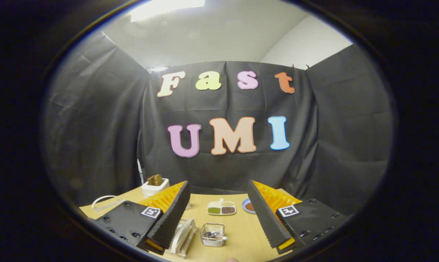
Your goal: Take the plate from the dish rack, then take the spoon from the basket and place it into the plate.
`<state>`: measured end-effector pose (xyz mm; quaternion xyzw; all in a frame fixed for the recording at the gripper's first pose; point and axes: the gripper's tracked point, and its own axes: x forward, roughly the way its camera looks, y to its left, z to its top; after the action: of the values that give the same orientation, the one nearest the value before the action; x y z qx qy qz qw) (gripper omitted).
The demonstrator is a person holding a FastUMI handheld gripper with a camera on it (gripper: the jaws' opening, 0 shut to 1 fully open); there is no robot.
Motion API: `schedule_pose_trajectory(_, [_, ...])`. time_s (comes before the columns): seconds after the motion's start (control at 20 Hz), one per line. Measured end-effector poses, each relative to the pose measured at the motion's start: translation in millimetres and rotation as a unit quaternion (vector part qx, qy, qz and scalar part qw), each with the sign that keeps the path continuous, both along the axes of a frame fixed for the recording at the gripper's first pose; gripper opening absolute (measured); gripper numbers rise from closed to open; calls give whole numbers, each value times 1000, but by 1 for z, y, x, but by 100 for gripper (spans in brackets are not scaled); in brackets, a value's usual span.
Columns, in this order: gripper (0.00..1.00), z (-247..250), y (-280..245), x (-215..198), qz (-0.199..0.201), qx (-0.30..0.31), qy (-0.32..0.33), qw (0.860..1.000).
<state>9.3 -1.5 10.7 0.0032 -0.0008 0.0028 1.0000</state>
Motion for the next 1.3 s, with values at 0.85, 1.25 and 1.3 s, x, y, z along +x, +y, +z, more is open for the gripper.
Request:
schedule_pose_trajectory(0.85, [100, 4, -14, 1, -8, 3, -7, 1000])
schedule_pose_trajectory(1.25, [100, 2, -9, 6, -5, 5, -6, 1000])
schedule_pose_trajectory(1.3, [100, 3, -6, 6, -4, 4, -6, 1000])
